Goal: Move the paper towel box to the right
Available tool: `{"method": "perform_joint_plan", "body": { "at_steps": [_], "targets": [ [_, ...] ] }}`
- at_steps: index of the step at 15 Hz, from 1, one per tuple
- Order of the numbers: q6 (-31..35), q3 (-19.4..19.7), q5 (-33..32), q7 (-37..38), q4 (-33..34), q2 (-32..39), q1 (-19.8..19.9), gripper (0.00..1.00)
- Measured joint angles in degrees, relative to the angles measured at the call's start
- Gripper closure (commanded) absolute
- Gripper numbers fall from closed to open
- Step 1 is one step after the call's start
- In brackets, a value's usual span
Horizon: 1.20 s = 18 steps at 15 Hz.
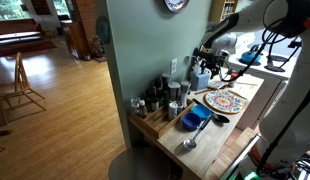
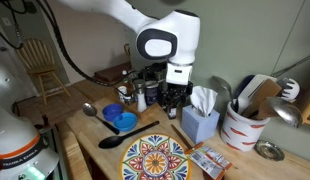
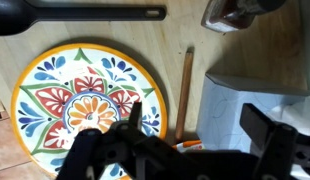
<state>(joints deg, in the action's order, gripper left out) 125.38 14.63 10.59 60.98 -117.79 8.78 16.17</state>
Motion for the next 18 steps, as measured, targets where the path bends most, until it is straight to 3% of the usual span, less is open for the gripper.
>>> {"method": "perform_joint_plan", "body": {
  "at_steps": [18],
  "targets": [
    [2.8,1.8,0.7,-0.2,13.6,15.2,0.5,0.00]
  ]
}}
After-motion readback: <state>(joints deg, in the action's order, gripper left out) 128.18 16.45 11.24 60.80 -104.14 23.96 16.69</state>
